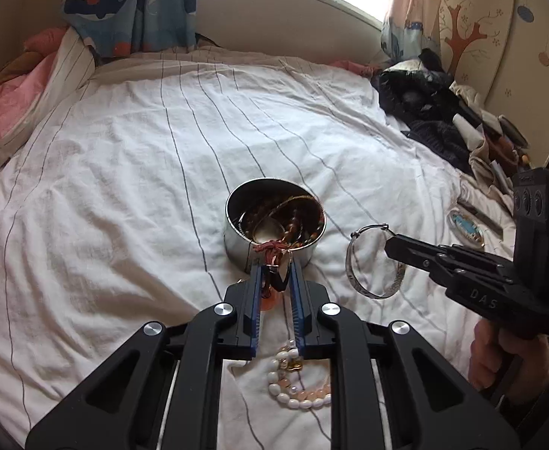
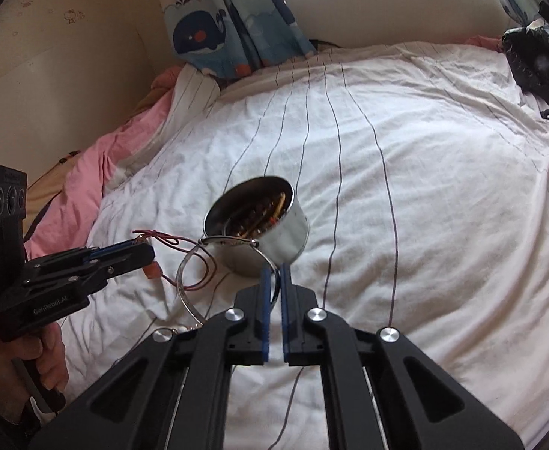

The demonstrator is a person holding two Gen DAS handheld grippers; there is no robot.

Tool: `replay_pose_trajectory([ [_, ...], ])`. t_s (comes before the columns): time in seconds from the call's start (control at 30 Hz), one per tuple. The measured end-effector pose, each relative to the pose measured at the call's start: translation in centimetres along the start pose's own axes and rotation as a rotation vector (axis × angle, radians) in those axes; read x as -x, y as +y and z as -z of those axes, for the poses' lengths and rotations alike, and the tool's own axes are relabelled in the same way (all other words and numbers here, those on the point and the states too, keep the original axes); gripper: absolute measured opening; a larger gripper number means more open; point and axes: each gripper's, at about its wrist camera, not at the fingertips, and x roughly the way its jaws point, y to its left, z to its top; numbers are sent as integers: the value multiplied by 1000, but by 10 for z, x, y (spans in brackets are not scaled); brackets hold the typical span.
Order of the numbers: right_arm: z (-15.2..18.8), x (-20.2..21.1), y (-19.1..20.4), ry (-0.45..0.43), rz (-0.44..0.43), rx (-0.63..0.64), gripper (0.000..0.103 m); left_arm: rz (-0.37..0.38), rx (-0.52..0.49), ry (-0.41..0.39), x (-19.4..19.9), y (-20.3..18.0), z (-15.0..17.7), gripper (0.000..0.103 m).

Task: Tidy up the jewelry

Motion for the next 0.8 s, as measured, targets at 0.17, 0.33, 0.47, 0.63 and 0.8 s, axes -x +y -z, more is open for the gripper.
replay_pose_trajectory([
  [0.17, -15, 5, 5, -78, 10, -2, 5, 39, 24, -36, 1, -7, -14, 13],
  [0.33, -30, -1, 7, -104, 69, 23, 5, 75, 56, -61, -8, -8, -27, 13],
  [0.47, -34, -9, 3, -95, 105, 20, 5, 124, 108, -89, -20, -3, -34, 13],
  [0.63, -41, -25, 5, -77, 128, 43, 5, 76, 182, 54, -72, 15, -43, 25],
  [0.8, -50, -62, 17, -32, 156, 115, 5, 1, 262, 89, -71, 39, -35, 47],
])
